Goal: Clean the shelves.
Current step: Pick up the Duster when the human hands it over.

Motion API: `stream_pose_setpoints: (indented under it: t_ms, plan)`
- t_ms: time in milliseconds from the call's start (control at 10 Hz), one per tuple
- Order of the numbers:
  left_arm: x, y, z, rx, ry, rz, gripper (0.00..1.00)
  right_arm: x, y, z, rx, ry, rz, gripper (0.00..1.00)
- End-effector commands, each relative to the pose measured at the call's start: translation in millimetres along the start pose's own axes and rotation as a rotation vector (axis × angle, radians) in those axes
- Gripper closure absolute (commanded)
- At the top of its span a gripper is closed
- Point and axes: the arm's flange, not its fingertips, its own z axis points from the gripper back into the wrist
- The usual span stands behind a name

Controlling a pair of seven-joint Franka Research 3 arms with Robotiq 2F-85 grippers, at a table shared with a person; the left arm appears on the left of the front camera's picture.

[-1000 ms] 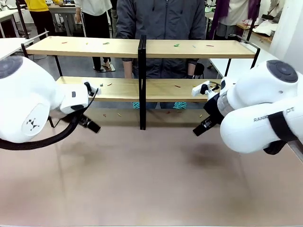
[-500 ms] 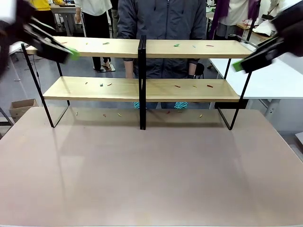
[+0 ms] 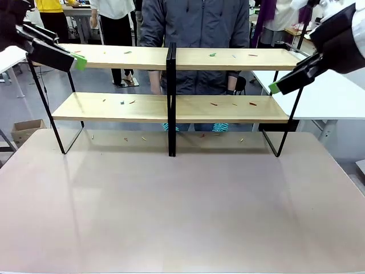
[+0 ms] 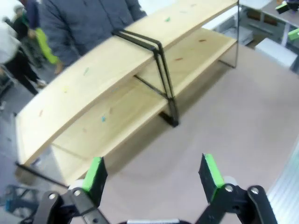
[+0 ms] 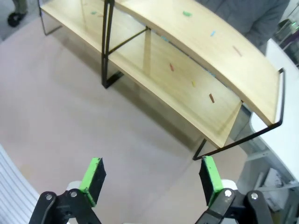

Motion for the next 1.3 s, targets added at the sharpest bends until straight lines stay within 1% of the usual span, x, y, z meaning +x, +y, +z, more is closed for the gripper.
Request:
stream_pose_setpoints:
  t_ms: [0, 100, 200, 300, 400, 500, 600, 700, 800, 900, 1000, 1100, 1200]
  plan:
    - [-9.5, 54.2, 21.9, -0.349, -0.043, 0.224, 0.0, -9.2, -39.8, 54.1, 0.219, 0.021, -0.105, 0.0]
    - [-27.1, 80.5, 33.6, -0.492, -0.074, 0.283, 0.0, -14.8, -61.6, 79.0, 0.267, -0.02, -0.264, 0.0]
    - [-40.2, 96.7, 44.2, -0.53, -0.152, 0.379, 0.0, -21.3, -92.4, 107.9, 0.38, -0.053, -0.523, 0.0]
    - [-53.8, 111.8, 58.4, -0.526, -0.223, 0.471, 0.0, -29.2, -128.9, 123.1, 0.478, -0.076, -0.808, 0.0]
    - [-71.1, 127.7, 74.8, -0.506, -0.296, 0.54, 0.0, -47.8, -167.8, 130.2, 0.576, -0.135, -1.033, 0.0]
    - [-89.1, 145.0, 88.6, -0.491, -0.371, 0.626, 0.0, -73.3, -200.0, 128.5, 0.65, -0.197, -1.15, 0.0]
    - [-106.9, 159.7, 95.6, -0.446, -0.417, 0.721, 0.0, -104.4, -226.7, 117.7, 0.679, -0.244, -1.264, 0.0]
    - [-121.8, 168.2, 96.3, -0.405, -0.416, 0.817, 0.0, -127.9, -241.2, 104.2, 0.695, -0.249, -1.335, 0.0]
    - [-135.9, 176.2, 92.8, -0.395, -0.406, 0.913, 0.0, -146.1, -249.2, 90.5, 0.713, -0.246, -1.376, 0.0]
    - [-131.9, 172.8, 83.7, -0.328, -0.353, 0.964, 0.0, -149.9, -244.7, 86.0, 0.636, -0.278, -1.368, 0.0]
    - [-113.6, 168.7, 73.2, -0.312, -0.267, 0.9, 0.0, -134.6, -230.7, 88.9, 0.541, -0.254, -1.267, 0.0]
    - [-71.1, 152.6, 58.0, -0.183, -0.14, 0.759, 0.0, -102.3, -203.5, 91.5, 0.434, -0.223, -1.136, 0.0]
    - [-41.5, 140.2, 49.8, -0.113, -0.069, 0.632, 0.0, -69.8, -176.8, 97.6, 0.381, -0.234, -1.007, 0.0]
